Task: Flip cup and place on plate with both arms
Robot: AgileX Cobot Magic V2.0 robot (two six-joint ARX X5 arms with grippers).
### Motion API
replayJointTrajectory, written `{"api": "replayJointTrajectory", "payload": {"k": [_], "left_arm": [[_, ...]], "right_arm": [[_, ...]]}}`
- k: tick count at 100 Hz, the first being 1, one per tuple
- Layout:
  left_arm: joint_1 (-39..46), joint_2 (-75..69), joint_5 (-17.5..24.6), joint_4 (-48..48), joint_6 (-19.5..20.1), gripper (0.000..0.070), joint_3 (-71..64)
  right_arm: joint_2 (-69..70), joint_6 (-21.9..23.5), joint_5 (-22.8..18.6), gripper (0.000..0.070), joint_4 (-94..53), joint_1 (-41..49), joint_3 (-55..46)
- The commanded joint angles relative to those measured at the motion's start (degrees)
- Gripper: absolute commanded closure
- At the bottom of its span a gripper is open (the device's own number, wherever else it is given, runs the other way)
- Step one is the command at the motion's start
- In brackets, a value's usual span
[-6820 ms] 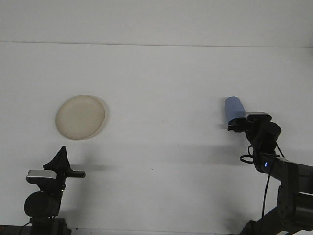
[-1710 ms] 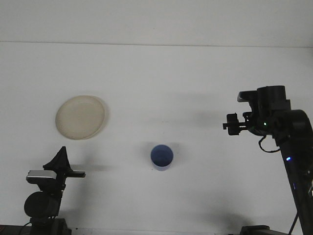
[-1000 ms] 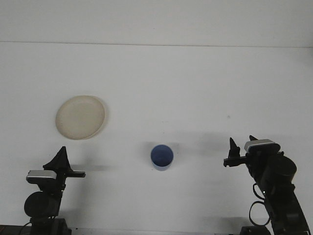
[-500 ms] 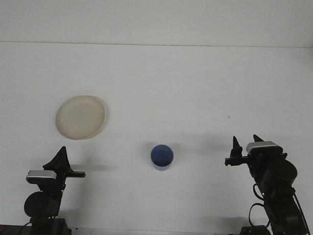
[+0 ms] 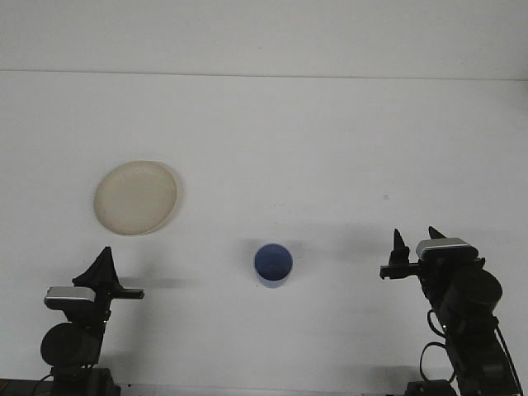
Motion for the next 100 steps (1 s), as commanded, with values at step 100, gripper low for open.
{"api": "replayJointTrajectory", "payload": {"k": [100], "left_arm": [[0.1,25.6,0.2,-36.0,-6.6,0.0689,42.8]], "right_arm": [[0.0,-0.2,0.2,0.0238,0.5,0.1,0.2]]}}
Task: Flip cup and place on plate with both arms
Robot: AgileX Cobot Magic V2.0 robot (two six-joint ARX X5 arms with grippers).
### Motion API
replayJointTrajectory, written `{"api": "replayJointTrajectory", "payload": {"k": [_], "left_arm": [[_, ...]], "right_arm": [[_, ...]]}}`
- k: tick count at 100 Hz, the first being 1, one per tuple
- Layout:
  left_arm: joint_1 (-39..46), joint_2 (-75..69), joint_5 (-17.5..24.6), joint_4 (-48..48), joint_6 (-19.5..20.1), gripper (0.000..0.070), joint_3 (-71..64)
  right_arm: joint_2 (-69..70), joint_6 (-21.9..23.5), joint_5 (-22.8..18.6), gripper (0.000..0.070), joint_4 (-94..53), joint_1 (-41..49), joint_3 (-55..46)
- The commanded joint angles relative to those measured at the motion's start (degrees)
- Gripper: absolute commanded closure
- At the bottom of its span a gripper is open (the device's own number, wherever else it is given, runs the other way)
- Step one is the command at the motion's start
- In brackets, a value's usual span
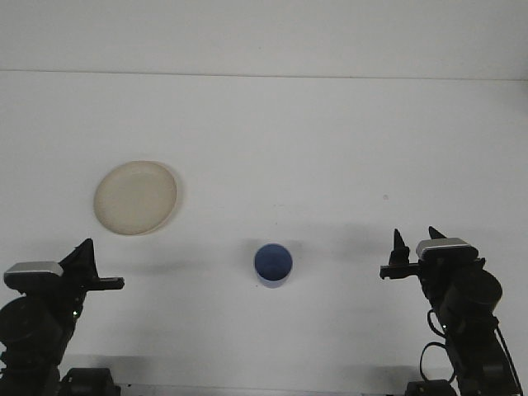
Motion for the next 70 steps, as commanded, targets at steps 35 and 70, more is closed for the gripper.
{"api": "replayJointTrajectory", "payload": {"k": [35,70], "left_arm": [[0.0,23.0,5.1,-22.3,-0.3,0.0689,21.2],[0.0,27.9,5.7,-25.8,0.3,0.0686,22.3]], "right_arm": [[0.0,-0.2,0.2,0.0238,0.5,0.1,0.2],[0.0,-0.2,0.2,0.0238,0.5,0.1,0.2]]}}
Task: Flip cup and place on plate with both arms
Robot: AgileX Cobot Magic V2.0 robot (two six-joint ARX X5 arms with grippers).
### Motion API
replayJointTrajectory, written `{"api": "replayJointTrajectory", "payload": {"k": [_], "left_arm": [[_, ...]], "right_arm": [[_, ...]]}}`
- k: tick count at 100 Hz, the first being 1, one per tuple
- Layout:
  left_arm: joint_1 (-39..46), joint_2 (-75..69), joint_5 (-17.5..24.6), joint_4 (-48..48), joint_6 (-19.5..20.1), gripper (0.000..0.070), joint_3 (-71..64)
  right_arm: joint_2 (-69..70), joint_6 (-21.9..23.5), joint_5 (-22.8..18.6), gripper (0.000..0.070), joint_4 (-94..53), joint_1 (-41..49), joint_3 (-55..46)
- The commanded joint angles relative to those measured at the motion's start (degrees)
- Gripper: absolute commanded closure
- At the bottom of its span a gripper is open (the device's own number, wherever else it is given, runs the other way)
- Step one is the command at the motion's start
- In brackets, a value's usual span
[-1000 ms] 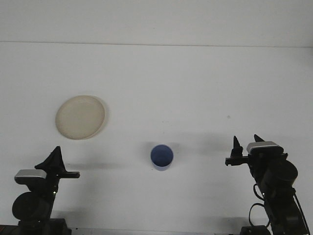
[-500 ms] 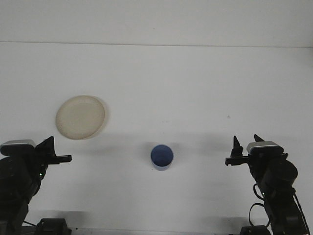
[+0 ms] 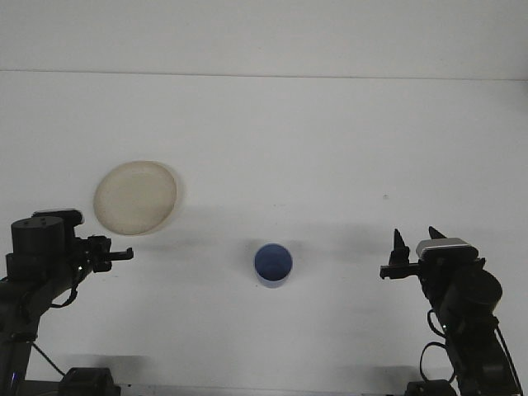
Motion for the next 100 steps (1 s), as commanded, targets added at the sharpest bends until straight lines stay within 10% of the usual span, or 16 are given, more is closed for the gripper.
{"api": "replayJointTrajectory", "payload": {"k": [1,12,30,49,100], "left_arm": [[0.0,0.2,0.1,0.2,0.3,0.0684,1.0],[0.0,0.2,0.1,-0.3,0.2,0.0659,1.0],[0.0,0.2,0.1,-2.0,0.3,0.0302,1.0],[0.0,0.2,0.1,-4.2,0.6,0.0152,1.1],[-11.8,10.6,0.1,-10.4,-1.8,0.0149,17.1]], "right_arm": [[0.0,-0.2,0.1,0.0238,0.5,0.1,0.2],[0.0,-0.2,0.1,0.0238,0.5,0.1,0.2],[0.0,-0.2,0.1,0.0238,0.5,0.1,0.2],[0.0,-0.2,0.1,0.0238,0.5,0.1,0.2],[0.0,-0.2,0.1,0.0238,0.5,0.1,0.2]]}}
